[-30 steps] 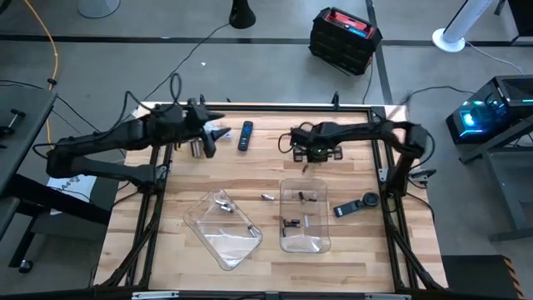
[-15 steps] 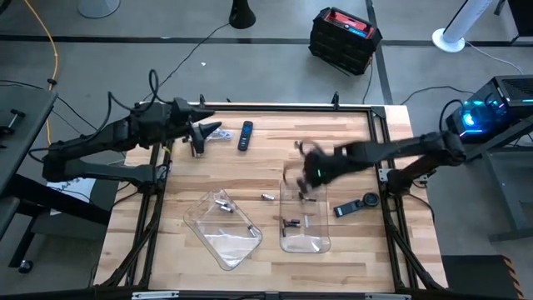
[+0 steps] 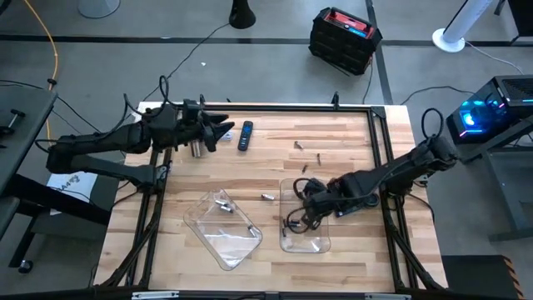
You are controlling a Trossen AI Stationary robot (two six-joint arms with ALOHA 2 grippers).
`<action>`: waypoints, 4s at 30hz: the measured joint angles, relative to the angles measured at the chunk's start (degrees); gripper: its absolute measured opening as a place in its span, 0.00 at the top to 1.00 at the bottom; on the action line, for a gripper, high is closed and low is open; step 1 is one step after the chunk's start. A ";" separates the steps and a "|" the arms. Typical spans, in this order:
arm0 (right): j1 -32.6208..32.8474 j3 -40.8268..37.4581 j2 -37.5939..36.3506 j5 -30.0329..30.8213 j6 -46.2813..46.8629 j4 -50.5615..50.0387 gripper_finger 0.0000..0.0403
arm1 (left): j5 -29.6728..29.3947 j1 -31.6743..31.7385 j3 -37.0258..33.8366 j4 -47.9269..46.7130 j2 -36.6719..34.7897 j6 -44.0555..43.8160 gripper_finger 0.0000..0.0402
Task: Sort batteries
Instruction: Put the black battery into the right transparent bin, then put the silver battery into the left transparent bin
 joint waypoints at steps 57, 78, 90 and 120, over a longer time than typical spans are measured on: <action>-30.11 -4.89 -3.34 5.34 6.49 3.63 0.99 | -4.64 4.14 0.02 -14.80 -4.22 27.16 0.44; 0.38 -4.71 -2.61 -5.15 5.87 19.99 0.82 | -3.86 4.42 0.02 -12.01 0.45 7.65 0.44; -15.32 -2.24 -8.49 3.87 -3.73 -0.96 0.43 | -3.88 1.20 0.02 -7.84 1.80 2.59 0.44; -43.83 -28.77 3.47 -0.33 -5.99 26.74 0.64 | -3.86 -1.48 0.02 -4.62 13.79 1.04 0.44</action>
